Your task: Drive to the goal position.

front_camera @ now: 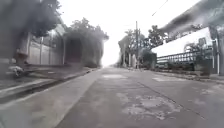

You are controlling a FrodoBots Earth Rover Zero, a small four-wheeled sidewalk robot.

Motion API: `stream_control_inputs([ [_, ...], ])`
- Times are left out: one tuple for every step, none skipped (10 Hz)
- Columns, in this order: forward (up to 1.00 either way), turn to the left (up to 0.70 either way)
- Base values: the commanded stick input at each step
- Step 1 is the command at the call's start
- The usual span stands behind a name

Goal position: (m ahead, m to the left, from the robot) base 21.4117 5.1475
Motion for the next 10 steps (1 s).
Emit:
stream_control_inputs([
  [0.70,0.00],
  [0.70,0.00],
  [0.70,0.00],
  [0.70,0.00],
  [0.70,0.00],
  [0.70,0.00],
  [0.70,0.00],
  [0.70,0.00],
  [0.70,0.00],
  [0.70,0.00],
])
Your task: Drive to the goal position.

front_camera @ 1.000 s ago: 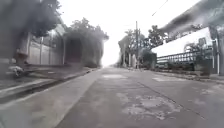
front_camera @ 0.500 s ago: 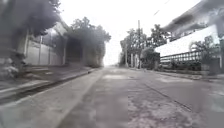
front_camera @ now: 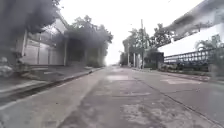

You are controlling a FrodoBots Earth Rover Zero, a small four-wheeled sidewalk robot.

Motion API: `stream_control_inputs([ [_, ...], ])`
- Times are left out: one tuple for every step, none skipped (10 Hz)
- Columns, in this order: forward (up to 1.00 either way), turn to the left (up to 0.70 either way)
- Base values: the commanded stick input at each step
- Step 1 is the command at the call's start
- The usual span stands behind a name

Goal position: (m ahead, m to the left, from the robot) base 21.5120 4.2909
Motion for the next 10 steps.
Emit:
stream_control_inputs([
  [0.70,0.00],
  [0.70,0.00],
  [0.70,0.00],
  [0.70,0.00],
  [0.70,0.00],
  [0.70,0.00],
  [0.70,0.00],
  [0.70,0.00],
  [0.70,0.00],
  [0.70,-0.14],
])
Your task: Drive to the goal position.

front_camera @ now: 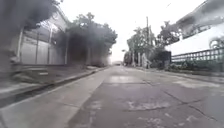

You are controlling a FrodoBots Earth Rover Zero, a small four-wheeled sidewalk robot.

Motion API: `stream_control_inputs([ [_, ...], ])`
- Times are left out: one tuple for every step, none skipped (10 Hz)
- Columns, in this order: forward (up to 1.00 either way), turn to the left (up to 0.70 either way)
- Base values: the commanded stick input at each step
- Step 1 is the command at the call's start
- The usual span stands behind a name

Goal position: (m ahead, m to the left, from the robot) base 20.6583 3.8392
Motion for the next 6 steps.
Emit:
stream_control_inputs([
  [0.70,-0.35],
  [0.70,-0.30],
  [0.70,0.00],
  [0.70,0.00],
  [0.70,0.00],
  [0.70,0.00],
])
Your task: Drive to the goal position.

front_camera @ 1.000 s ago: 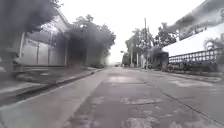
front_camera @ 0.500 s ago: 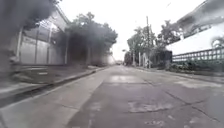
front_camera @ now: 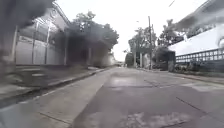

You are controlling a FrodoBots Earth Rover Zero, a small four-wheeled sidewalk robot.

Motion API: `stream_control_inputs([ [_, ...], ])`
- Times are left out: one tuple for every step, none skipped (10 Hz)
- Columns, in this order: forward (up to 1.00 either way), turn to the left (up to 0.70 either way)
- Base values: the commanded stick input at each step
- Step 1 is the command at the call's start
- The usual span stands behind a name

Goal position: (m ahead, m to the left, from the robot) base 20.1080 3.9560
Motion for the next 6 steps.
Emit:
stream_control_inputs([
  [0.70,0.00],
  [0.70,0.00],
  [0.70,0.00],
  [0.70,0.00],
  [0.70,0.00],
  [0.70,0.00],
])
